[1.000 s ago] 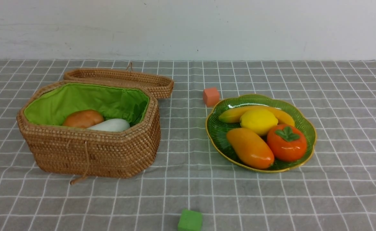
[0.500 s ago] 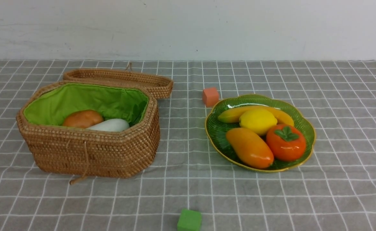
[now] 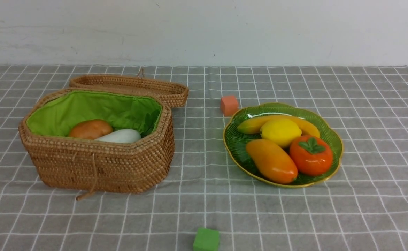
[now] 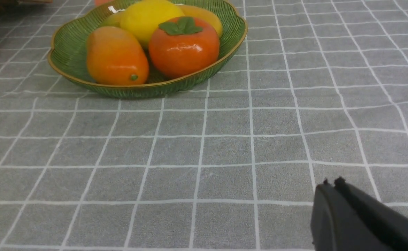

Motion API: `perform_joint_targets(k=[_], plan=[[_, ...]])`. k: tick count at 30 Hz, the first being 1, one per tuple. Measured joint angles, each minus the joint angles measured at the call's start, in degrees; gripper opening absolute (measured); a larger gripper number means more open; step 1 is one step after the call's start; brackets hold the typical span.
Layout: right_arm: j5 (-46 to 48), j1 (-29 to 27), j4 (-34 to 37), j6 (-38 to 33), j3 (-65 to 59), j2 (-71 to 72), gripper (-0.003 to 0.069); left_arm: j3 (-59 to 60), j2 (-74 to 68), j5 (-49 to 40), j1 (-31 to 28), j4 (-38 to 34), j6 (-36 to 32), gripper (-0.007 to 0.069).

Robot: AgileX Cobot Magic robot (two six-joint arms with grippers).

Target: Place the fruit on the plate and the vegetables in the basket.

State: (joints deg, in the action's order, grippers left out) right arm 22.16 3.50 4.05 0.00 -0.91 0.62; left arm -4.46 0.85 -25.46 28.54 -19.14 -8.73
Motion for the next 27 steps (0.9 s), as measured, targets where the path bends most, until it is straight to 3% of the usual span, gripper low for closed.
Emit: perform_joint_targets(k=[12,15,19,21,25,27], plan=[[-0.04,0.00,0.00,0.00,0.00,0.00,-0.0008,0.05,0.00,0.11,0.00,0.09,-0.05,-0.0009],[-0.04,0.00,0.00,0.00,0.00,0.00,-0.0007,0.66,0.05,3.21,-0.82,3.13,0.17,-0.0010],[-0.04,0.00,0.00,0.00,0.00,0.00,-0.0004,2.35,0.05,13.17,-9.26,7.92,6.27,-0.0010],[-0.04,0.00,0.00,0.00,0.00,0.00,-0.0002,3.24,0.05,17.75,-17.41,11.48,12.88,-0.0013],[-0.04,0.00,-0.05,0.00,0.00,0.00,0.0000,5.43,0.05,17.60,-23.51,14.70,20.73,-0.0013],[-0.04,0.00,-0.05,0.00,0.00,0.00,0.0003,5.77,0.05,10.17,-25.40,16.39,24.11,-0.0013]])
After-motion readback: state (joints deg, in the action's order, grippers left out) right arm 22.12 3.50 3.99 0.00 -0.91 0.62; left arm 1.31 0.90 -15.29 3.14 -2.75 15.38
